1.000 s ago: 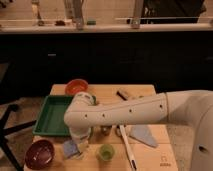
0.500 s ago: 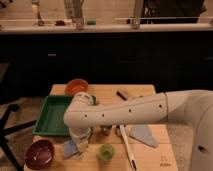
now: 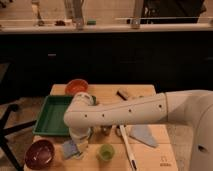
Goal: Place sponge in paper cup
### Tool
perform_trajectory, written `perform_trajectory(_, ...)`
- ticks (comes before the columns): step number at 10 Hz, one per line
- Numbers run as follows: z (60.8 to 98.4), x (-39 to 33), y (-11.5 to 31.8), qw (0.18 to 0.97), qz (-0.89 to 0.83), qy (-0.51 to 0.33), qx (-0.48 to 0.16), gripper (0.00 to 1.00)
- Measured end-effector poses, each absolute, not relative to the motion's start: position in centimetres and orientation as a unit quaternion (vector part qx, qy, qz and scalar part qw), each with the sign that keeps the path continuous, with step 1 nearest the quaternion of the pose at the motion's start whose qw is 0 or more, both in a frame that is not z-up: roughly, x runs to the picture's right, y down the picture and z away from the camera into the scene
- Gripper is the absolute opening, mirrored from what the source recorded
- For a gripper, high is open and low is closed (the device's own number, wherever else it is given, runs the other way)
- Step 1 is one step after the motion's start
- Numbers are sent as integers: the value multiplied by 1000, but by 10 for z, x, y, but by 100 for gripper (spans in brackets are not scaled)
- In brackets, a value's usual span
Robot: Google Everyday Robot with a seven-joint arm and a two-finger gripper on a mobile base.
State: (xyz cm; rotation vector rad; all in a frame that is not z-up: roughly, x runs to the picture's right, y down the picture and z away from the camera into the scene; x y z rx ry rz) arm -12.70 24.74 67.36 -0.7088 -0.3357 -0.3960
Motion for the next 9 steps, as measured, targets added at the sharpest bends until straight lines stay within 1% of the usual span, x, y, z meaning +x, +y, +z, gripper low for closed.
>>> perform_trajectory(2,674,-127,247,905,-192,-162,-343,36)
perform_trajectory(3,674,-127,247,905,-192,-162,-343,48)
perform_trajectory(4,674,-127,247,905,-192,-162,-343,56)
perform_trajectory(6,674,-127,247,905,-192,-163,-343,77)
perform_trajectory(7,674,-127,247,905,-192,-162,-343,80)
perform_trajectory(9,674,-127,247,905,-191,-162,-343,80)
